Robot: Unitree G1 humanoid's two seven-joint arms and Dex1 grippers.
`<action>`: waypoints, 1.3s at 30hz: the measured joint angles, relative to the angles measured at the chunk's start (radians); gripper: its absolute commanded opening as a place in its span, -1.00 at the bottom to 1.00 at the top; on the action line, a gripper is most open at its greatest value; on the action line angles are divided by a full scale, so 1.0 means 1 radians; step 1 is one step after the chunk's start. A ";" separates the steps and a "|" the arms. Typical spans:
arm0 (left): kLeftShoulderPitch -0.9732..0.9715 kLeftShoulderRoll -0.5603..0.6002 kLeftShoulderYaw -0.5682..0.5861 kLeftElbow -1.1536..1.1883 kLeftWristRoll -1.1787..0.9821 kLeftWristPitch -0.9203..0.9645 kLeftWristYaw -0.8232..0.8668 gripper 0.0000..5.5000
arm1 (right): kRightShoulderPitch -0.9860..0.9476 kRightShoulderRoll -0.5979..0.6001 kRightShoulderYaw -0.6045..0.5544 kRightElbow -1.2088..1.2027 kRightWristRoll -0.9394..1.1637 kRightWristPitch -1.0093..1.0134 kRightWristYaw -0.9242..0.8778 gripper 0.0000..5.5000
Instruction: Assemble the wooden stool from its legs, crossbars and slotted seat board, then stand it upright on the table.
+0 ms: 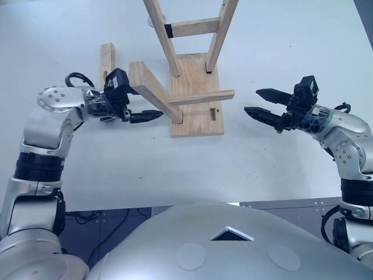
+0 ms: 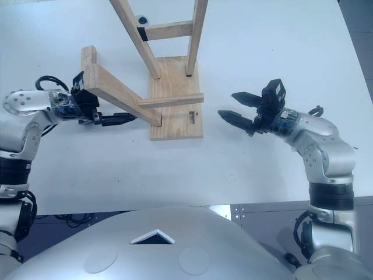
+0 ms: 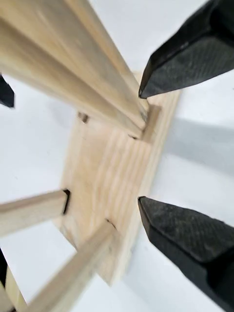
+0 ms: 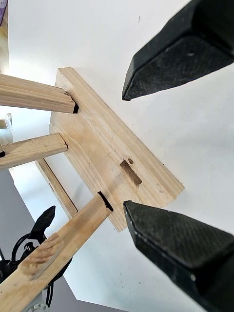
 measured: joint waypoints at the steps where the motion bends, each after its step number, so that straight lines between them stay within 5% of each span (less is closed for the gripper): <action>1: 0.001 0.013 0.002 0.037 0.043 -0.020 0.027 0.44 | 0.001 0.000 -0.002 0.000 -0.002 -0.003 0.000 0.38; 7: 0.007 -0.122 0.177 0.188 0.123 -0.051 0.416 0.44 | 0.023 0.002 -0.006 -0.007 -0.028 -0.012 -0.003 0.38; 14: 0.086 -0.270 0.310 0.161 0.092 0.092 0.675 0.44 | 0.052 0.002 0.014 -0.013 -0.042 -0.013 0.000 0.38; 17: 0.092 -0.292 0.310 0.145 0.095 0.142 0.708 0.44 | 0.054 0.002 0.015 -0.014 -0.056 -0.014 -0.001 0.38; 29: 0.076 -0.283 0.305 0.148 0.134 0.261 0.727 -0.23 | 0.062 0.004 0.019 -0.019 -0.065 -0.015 -0.005 0.38; 35: 0.030 -0.270 0.321 0.215 0.153 0.256 0.737 -0.25 | 0.053 0.031 -0.006 -0.020 -0.062 -0.015 -0.047 0.38; 39: -0.060 -0.291 0.409 0.213 0.089 0.092 0.715 -0.26 | -0.059 0.125 -0.125 0.000 0.026 -0.007 -0.178 0.38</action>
